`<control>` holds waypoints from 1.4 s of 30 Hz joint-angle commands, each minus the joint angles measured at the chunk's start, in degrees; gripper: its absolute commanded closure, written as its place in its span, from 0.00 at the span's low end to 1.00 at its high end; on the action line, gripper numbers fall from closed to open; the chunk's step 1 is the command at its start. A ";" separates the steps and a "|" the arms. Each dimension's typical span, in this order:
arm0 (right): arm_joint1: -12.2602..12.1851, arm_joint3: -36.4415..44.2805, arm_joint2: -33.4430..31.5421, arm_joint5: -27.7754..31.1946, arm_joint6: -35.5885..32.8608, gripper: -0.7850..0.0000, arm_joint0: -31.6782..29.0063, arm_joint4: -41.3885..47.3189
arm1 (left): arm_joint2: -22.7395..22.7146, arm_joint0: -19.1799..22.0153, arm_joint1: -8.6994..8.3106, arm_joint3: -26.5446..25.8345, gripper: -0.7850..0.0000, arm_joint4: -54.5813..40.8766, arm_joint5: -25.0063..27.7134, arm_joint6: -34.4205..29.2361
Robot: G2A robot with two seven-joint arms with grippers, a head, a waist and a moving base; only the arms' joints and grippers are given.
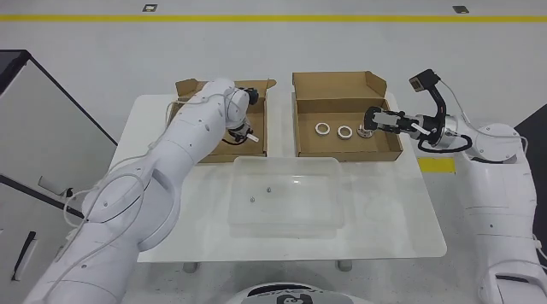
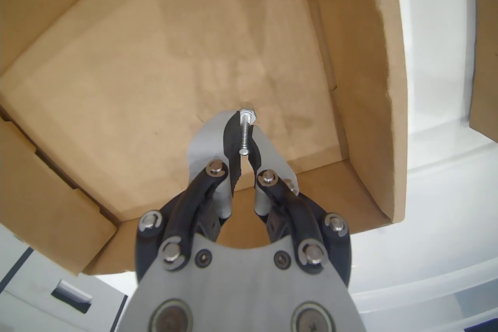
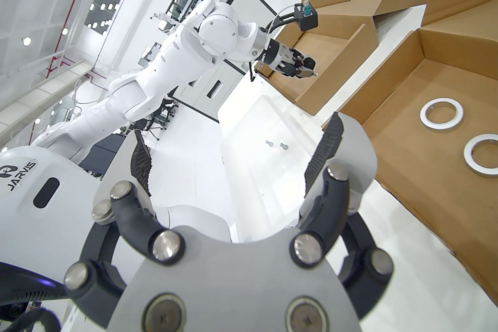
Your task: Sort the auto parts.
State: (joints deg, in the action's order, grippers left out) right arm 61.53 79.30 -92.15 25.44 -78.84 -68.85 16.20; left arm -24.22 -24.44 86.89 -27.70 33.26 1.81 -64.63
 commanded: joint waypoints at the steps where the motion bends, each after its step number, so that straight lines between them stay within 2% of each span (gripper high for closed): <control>1: 0.00 0.00 0.00 0.00 0.00 0.00 0.00 0.00 | -0.11 0.22 0.41 1.10 0.05 -0.13 0.54 0.18; 2: 0.00 0.00 0.00 0.00 0.00 0.00 0.00 0.00 | -0.25 0.30 0.60 1.58 0.00 -0.42 0.97 0.17; 9: 0.00 0.00 0.00 0.00 0.00 0.00 0.00 0.00 | -1.14 1.35 1.37 4.68 0.00 -0.86 2.30 0.86; 14: 0.00 0.00 0.00 0.00 0.00 0.00 0.00 0.00 | -2.34 2.38 1.10 5.94 0.00 -1.09 2.62 2.03; 20: 0.00 0.00 0.00 0.00 0.00 0.00 0.00 0.00 | -4.63 2.96 -0.51 5.25 0.00 -1.70 4.35 4.18; 25: 0.00 0.00 0.00 0.00 0.00 0.00 0.00 0.00 | -6.62 1.97 -3.05 0.11 0.00 -0.53 5.50 5.01; 29: 0.00 0.00 0.00 0.00 0.00 0.00 0.00 0.00 | -8.96 -1.02 -6.17 -9.29 0.00 1.52 4.62 3.93; 32: 0.00 0.00 0.00 0.00 0.00 0.00 0.00 0.00 | -12.04 -5.11 -9.47 -20.80 0.00 4.44 1.78 1.96; 35: 0.00 0.00 0.00 0.00 0.00 0.00 0.00 0.00 | -17.23 -11.81 -13.60 -36.29 0.00 8.68 -1.77 -1.74; 38: 0.00 0.00 0.00 0.00 0.00 0.00 0.00 0.00 | -24.03 -20.23 -17.53 -51.31 0.00 13.13 -3.99 -6.24; 42: 0.00 0.00 0.00 0.00 0.00 0.00 0.00 0.00 | -31.59 -29.26 -20.67 -63.69 0.00 15.22 -2.76 -9.25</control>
State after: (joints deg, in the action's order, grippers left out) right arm 61.53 79.30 -92.15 25.44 -78.84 -68.85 16.20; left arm -53.57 -50.72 66.93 -87.16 48.53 -1.83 -73.51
